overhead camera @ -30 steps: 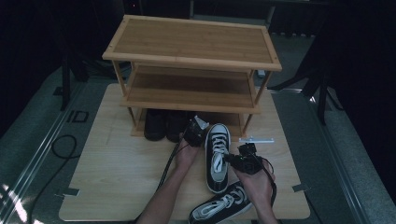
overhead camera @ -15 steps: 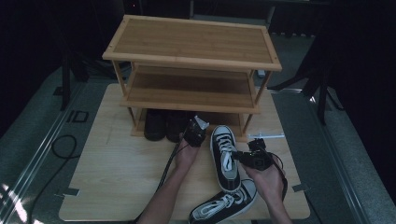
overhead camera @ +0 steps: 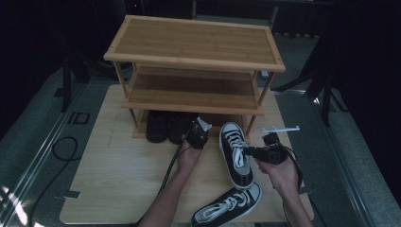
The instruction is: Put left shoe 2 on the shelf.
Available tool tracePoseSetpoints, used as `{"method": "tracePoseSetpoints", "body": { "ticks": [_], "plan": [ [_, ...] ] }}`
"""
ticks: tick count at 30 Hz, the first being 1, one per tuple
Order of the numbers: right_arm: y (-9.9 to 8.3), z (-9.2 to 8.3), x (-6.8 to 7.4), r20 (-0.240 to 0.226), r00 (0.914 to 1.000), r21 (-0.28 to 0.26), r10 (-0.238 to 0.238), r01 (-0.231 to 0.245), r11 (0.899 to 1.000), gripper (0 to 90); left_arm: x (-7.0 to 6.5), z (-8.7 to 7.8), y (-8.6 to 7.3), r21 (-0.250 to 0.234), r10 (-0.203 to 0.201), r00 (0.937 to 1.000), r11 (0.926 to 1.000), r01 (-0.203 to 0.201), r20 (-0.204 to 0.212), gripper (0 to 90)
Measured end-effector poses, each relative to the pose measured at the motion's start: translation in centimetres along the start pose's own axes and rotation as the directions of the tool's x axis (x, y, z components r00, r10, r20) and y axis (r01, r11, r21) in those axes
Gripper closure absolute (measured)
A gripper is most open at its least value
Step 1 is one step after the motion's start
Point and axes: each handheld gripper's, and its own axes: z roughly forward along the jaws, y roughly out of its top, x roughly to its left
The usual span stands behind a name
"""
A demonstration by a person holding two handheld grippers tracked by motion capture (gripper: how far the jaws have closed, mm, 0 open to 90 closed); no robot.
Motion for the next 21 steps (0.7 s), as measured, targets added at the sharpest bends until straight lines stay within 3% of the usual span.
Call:
{"method": "tracePoseSetpoints", "body": {
  "ticks": [11, 17, 21],
  "plan": [
    [1.6, -1.9, -1.2, -0.030, 0.9957, 0.021, -0.088, 0.088, 0.996, 88.2, -0.1, 0.0, 0.0, -0.002, 0.000, 1.0000, 1.0000, 0.000, -0.003, 90.0],
    [2.1, -2.8, -1.3, -0.051, 0.9836, 0.045, -0.173, 0.175, 0.983, 88.1, -0.1, 0.0, 0.0, -0.001, 0.000, 1.0000, 1.0000, 0.000, -0.003, 90.0],
    [2.2, -3.0, -1.3, -0.059, 0.9796, 0.058, -0.192, 0.196, 0.979, 88.1, -0.1, 0.0, 0.0, -0.001, 0.000, 1.0000, 1.0000, 0.000, -0.003, 90.0]
  ]
}}
